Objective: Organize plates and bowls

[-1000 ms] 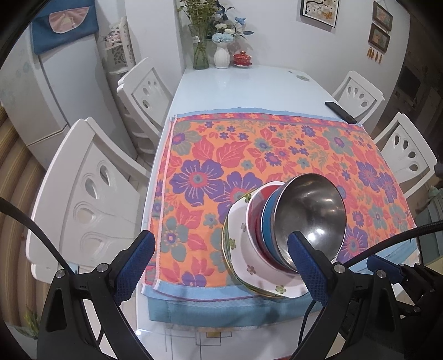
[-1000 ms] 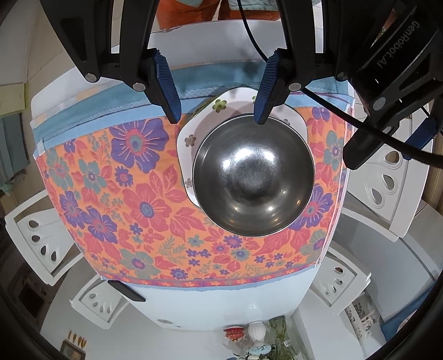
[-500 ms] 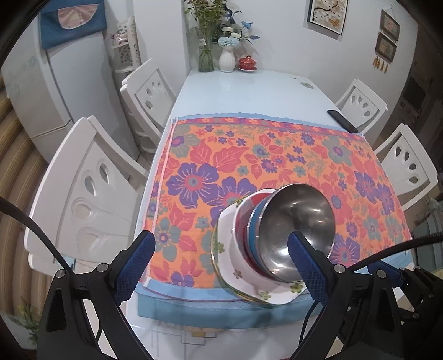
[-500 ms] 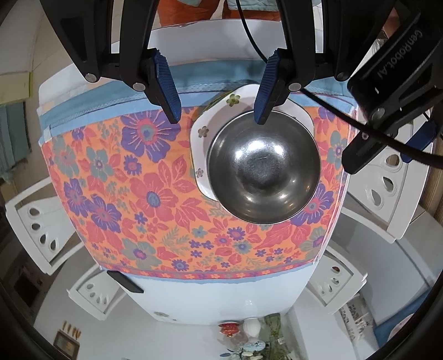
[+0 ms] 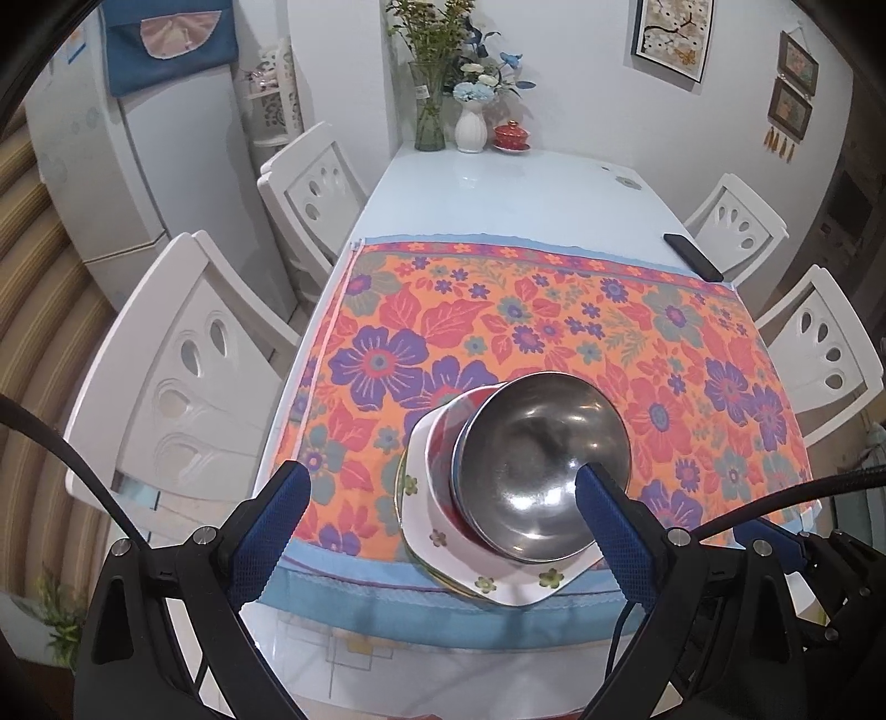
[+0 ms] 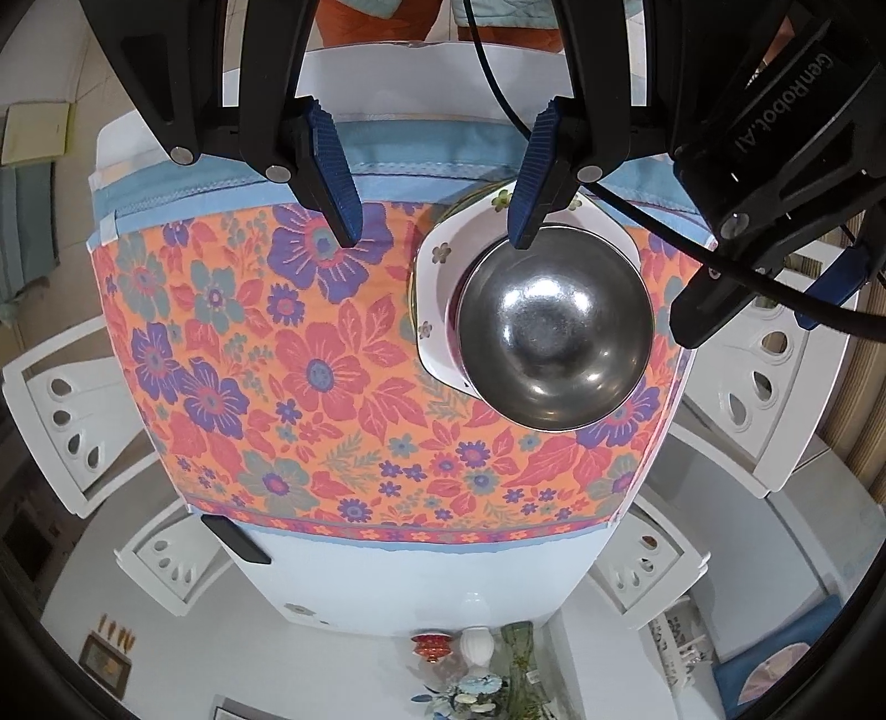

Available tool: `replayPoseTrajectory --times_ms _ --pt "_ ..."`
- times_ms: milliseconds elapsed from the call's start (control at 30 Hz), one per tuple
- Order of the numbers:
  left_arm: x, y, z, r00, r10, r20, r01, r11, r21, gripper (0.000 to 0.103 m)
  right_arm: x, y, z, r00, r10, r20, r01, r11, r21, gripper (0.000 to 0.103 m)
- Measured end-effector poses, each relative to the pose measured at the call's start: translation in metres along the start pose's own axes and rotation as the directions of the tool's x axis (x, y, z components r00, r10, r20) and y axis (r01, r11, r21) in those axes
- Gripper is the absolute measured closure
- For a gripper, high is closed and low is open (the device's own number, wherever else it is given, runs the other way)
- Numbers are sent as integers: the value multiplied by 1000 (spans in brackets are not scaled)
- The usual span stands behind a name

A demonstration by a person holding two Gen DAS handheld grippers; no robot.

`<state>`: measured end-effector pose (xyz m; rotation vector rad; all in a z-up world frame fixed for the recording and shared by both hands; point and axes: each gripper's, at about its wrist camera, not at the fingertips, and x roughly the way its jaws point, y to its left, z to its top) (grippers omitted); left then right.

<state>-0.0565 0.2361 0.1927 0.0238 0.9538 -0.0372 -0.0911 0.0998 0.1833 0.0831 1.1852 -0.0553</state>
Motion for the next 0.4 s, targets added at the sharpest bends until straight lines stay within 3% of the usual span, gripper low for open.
replayPoseTrajectory --times_ms 300,400 --pt "-1 -15 0 996 89 29 -87 995 -43 7 3 -17 8 999 33 -5 -33 998 -46 51" --pt "-2 -19 2 995 88 36 -86 995 -59 7 5 -25 11 999 39 -6 -39 998 -52 50"
